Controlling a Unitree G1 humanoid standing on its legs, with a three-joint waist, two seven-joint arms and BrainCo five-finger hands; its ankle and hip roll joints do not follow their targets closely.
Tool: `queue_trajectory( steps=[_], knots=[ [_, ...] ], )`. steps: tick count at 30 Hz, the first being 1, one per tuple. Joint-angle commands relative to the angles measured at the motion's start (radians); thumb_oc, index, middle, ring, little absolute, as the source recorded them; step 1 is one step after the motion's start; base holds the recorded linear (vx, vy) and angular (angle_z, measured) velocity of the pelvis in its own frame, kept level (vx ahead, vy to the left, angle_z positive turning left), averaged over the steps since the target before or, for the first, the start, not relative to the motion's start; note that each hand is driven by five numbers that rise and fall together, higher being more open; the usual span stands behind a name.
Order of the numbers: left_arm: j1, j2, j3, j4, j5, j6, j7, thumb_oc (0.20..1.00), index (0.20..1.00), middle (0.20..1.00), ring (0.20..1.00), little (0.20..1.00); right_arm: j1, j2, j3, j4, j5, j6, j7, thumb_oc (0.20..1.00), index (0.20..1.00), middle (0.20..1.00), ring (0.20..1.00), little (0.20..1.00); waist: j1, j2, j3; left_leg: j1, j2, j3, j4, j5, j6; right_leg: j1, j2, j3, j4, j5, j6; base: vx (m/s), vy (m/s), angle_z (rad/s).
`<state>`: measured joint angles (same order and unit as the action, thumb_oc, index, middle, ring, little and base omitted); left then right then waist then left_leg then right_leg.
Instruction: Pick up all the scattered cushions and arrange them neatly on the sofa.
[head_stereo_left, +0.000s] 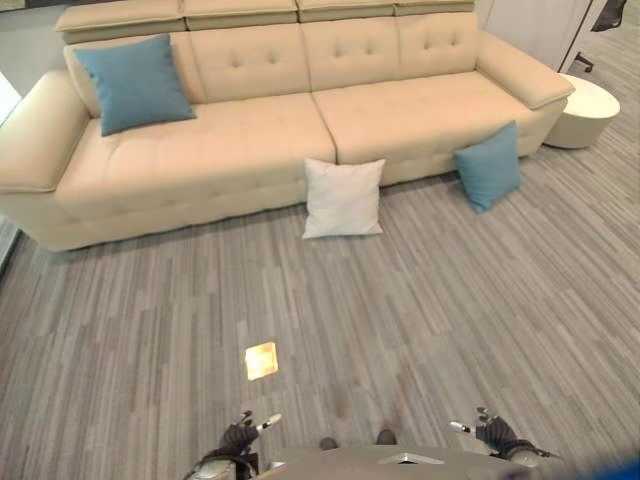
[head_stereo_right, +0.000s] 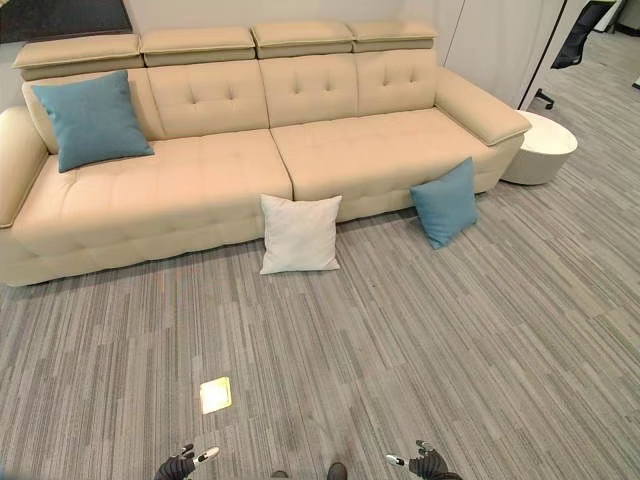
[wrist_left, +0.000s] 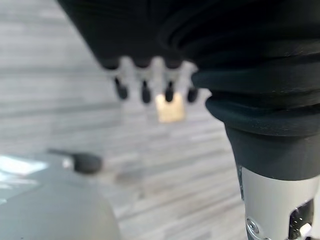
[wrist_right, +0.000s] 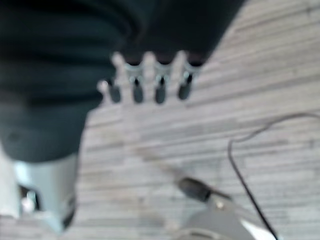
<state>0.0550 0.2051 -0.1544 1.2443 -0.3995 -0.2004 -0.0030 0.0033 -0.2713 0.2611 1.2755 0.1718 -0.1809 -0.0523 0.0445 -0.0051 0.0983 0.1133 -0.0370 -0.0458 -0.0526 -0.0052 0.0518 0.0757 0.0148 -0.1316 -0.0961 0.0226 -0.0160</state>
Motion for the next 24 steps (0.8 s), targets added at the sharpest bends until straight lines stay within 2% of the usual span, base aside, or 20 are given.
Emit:
queue_trajectory(
  steps=[1, 14, 17, 18, 19, 20, 22, 24],
  knots=[
    [-0.07, 0.003, 0.023, 0.056, 0.025, -0.01, -0.014, 1.0, 1.0, 1.0, 1.0, 1.0, -0.046, -0.017, 0.034, 0.002, -0.001, -0.007, -0.013, 1.0, 1.0, 1.0, 1.0, 1.0, -0.003, -0.039, 0.006, -0.022, -0.011, -0.126, -0.035, 0.004, -0.062, 0.044, -0.039, 0.003, 0.031, -0.056, 0.071, 0.03, -0.027, 0.03],
    [-0.082, 0.004, 0.018, 0.072, 0.028, -0.001, -0.016, 1.0, 1.0, 1.0, 1.0, 1.0, -0.044, -0.015, 0.046, 0.003, -0.004, -0.005, -0.01, 1.0, 1.0, 1.0, 1.0, 1.0, -0.006, -0.051, 0.016, -0.03, 0.005, -0.143, -0.005, -0.005, -0.078, 0.038, -0.023, -0.003, 0.059, -0.083, 0.053, 0.03, -0.05, 0.05],
    [-0.099, 0.008, 0.009, 0.064, 0.019, -0.002, -0.013, 1.0, 1.0, 1.0, 1.0, 1.0, -0.051, -0.017, 0.044, -0.007, 0.014, -0.01, -0.015, 1.0, 1.0, 1.0, 1.0, 1.0, -0.008, -0.062, 0.041, -0.094, 0.002, -0.138, 0.096, -0.02, -0.1, 0.018, -0.027, -0.011, 0.084, -0.091, 0.043, -0.06, -0.07, 0.17],
    [-0.115, 0.008, 0.003, 0.055, 0.011, -0.005, -0.01, 1.0, 1.0, 1.0, 1.0, 1.0, -0.059, -0.018, 0.044, -0.013, 0.024, -0.012, -0.018, 1.0, 1.0, 1.0, 1.0, 1.0, -0.009, -0.069, 0.062, -0.143, 0.001, -0.126, 0.178, -0.03, -0.114, 0.004, -0.03, -0.013, 0.098, -0.097, 0.036, -0.1, -0.079, 0.41],
    [-0.125, 0.009, 0.001, 0.054, 0.011, -0.005, -0.008, 1.0, 1.0, 1.0, 1.0, 1.0, -0.067, -0.019, 0.048, -0.015, 0.027, -0.012, -0.018, 1.0, 1.0, 1.0, 1.0, 1.0, -0.004, -0.071, 0.074, -0.166, -0.002, -0.123, 0.227, -0.021, -0.12, 0.005, -0.029, -0.012, 0.1, -0.096, 0.032, -0.03, -0.094, 0.5],
    [-0.136, 0.009, 0.01, 0.055, -0.014, -0.006, -0.003, 1.0, 1.0, 1.0, 1.0, 1.0, -0.075, -0.022, 0.049, -0.014, 0.031, -0.013, -0.024, 1.0, 1.0, 1.0, 1.0, 1.0, 0.005, -0.077, 0.087, -0.224, -0.001, -0.089, 0.335, 0.012, -0.125, 0.015, -0.03, -0.017, 0.1, -0.096, 0.021, 0.04, -0.071, 0.28],
    [-0.141, 0.01, 0.019, 0.057, -0.043, -0.005, 0.0, 1.0, 1.0, 1.0, 1.0, 1.0, -0.08, -0.023, 0.046, -0.016, 0.041, -0.014, -0.029, 1.0, 1.0, 1.0, 1.0, 1.0, 0.005, -0.08, 0.088, -0.256, 0.009, -0.061, 0.368, 0.026, -0.122, 0.028, -0.031, -0.025, 0.095, -0.103, 0.015, 0.1, -0.03, 0.16],
    [-0.14, 0.012, 0.022, 0.063, -0.045, -0.005, 0.004, 1.0, 1.0, 1.0, 1.0, 1.0, -0.081, -0.024, 0.042, -0.021, 0.055, -0.012, -0.027, 1.0, 1.0, 1.0, 1.0, 1.0, 0.001, -0.082, 0.079, -0.259, 0.013, -0.026, 0.302, 0.005, -0.112, 0.041, -0.032, -0.035, 0.086, -0.113, 0.019, 0.15, 0.029, 0.13]
  ],
)
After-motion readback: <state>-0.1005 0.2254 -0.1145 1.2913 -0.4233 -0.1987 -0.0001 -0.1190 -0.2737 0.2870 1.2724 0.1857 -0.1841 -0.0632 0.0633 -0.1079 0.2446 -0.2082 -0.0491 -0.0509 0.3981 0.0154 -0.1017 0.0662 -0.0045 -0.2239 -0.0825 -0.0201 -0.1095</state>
